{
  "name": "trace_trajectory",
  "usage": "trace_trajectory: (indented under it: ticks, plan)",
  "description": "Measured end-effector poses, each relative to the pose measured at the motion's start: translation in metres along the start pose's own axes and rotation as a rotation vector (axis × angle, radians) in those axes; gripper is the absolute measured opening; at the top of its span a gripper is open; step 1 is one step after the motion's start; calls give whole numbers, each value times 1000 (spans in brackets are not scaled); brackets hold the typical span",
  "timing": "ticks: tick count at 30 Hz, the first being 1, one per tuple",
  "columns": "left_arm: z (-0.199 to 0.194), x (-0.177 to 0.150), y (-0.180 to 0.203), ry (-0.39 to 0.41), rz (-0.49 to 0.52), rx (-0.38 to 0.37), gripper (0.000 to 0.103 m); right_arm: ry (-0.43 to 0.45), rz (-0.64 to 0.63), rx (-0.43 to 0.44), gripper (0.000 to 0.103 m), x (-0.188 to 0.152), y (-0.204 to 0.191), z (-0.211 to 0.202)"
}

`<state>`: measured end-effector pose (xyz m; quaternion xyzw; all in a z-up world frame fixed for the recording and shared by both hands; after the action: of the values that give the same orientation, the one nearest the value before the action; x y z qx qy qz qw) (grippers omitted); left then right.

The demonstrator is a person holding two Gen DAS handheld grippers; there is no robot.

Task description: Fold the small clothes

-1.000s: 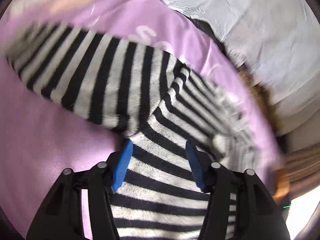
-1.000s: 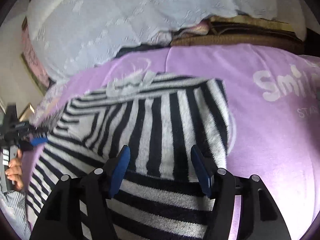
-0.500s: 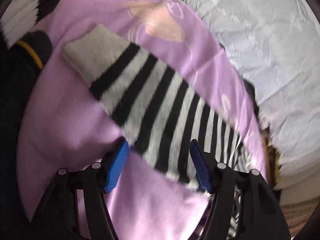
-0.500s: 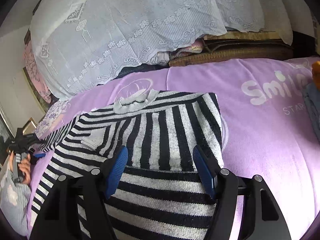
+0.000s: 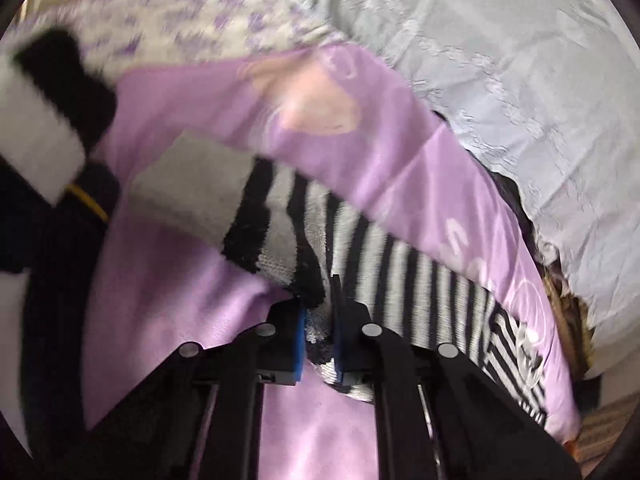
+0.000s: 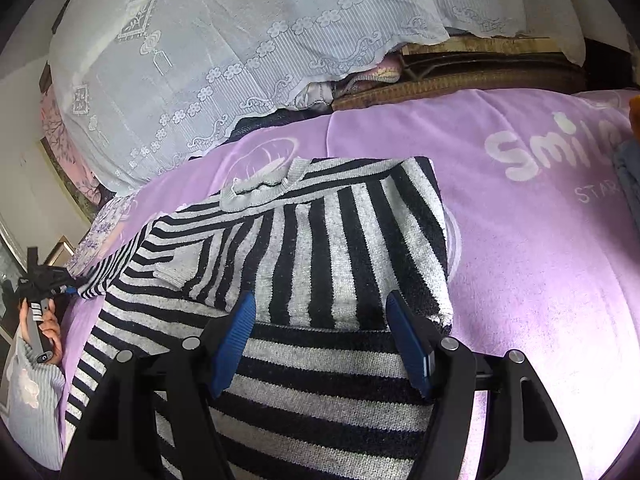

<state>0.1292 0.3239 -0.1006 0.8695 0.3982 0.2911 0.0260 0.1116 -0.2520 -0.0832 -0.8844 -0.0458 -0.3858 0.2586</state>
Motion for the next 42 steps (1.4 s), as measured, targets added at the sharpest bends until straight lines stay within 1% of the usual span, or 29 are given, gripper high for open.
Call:
trace_trajectory:
  ticks: [4,8,12,17,20,26,30,33,38,42]
  plan:
    - [-32,-7,29,67,96,-1,9,-5,12,8,68,0,3,1]
    - [-54,-19,56,103,175,-8,9,-8,15,15,69,0,4,2]
    - [-75,-33,92,140,276,-18,9,-8,17,18,69,0,5,1]
    - [-87,-49,129,151,368,-25,9,-11,24,31,71,0,6,2]
    - [-92,-65,157,159,433,-27,9,-12,35,43,72,0,7,2]
    - [-96,-93,203,154,523,-54,9,-15,55,58,73,1,10,2]
    - [-103,-117,236,175,585,-73,9,-9,74,71,73,1,12,1]
    - [-103,-140,257,166,631,-100,9,-4,97,85,73,1,15,0]
    - [-82,-182,287,106,703,-109,9,-2,105,85,73,1,14,0]
    - [-51,-218,301,52,769,-73,10,2,124,97,73,1,16,0]
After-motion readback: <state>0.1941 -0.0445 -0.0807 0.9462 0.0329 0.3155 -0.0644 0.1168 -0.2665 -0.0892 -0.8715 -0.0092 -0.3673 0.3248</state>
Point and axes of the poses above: each gripper's, at about its wrist camera, not at the fingertips, and z roughly the way its jaws point, y to its right, x to its top, the point moved 1 cm from there along z, roughly the way its jaws point, and after that the axes turned 12 degrees about x, right-handed, at the moved point
